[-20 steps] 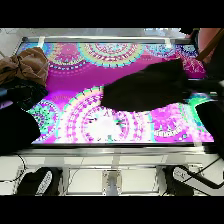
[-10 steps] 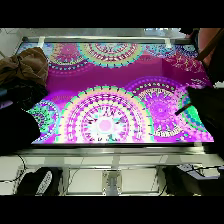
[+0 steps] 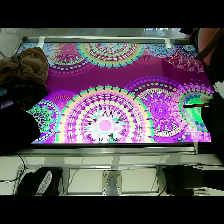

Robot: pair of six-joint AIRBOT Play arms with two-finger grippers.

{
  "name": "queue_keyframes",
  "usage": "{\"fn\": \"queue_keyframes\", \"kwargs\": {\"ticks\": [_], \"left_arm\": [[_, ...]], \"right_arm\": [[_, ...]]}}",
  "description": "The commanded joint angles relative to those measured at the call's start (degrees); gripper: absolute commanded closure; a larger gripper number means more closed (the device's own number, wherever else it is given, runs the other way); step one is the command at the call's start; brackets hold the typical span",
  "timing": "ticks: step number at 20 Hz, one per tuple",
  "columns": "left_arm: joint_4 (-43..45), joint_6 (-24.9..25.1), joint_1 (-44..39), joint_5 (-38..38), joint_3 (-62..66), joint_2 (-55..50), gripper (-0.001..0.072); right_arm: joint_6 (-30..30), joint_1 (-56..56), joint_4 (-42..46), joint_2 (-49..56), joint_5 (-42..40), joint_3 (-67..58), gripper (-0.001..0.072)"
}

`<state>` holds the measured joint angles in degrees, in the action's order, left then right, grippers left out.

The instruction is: Fold the clothes and pants, and hang the long-sleeved shirts on hangers.

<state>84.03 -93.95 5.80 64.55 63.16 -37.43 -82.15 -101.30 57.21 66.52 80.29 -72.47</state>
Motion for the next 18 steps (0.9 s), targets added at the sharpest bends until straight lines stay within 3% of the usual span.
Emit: {"fn": "queue_keyframes", "kwargs": {"ticks": [1, 4, 8, 10, 14, 18], "left_arm": [[-0.1, 0.0, 0.0, 0.0, 0.0, 0.0, 0.0186], [-0.1, 0.0, 0.0, 0.0, 0.0, 0.0, 0.0186], [0.0, 0.0, 0.0, 0.0, 0.0, -0.1, 0.0185], [0.0, 0.0, 0.0, 0.0, 0.0, -0.1, 0.0185], [0.0, 0.0, 0.0, 0.0, 0.0, -0.1, 0.0186], [0.0, 0.0, 0.0, 0.0, 0.0, -0.1, 0.0186]], "right_arm": [[-3.6, -0.7, 1.4, 0.5, 2.3, -3.7, 0.0311], [-7.1, -0.8, -3.9, 0.0, 2.2, -14.6, 0.0318], [-7.1, 3.3, -29.5, -2.6, 0.7, -21.1, 0.0319], [-7.0, 10.1, -36.3, -5.6, -0.3, -21.2, 0.0319], [-6.7, 30.1, -32.6, -10.2, 0.1, -21.2, 0.0319], [-2.8, 49.9, -20.3, -12.0, 1.8, -21.3, 0.0319]]}}
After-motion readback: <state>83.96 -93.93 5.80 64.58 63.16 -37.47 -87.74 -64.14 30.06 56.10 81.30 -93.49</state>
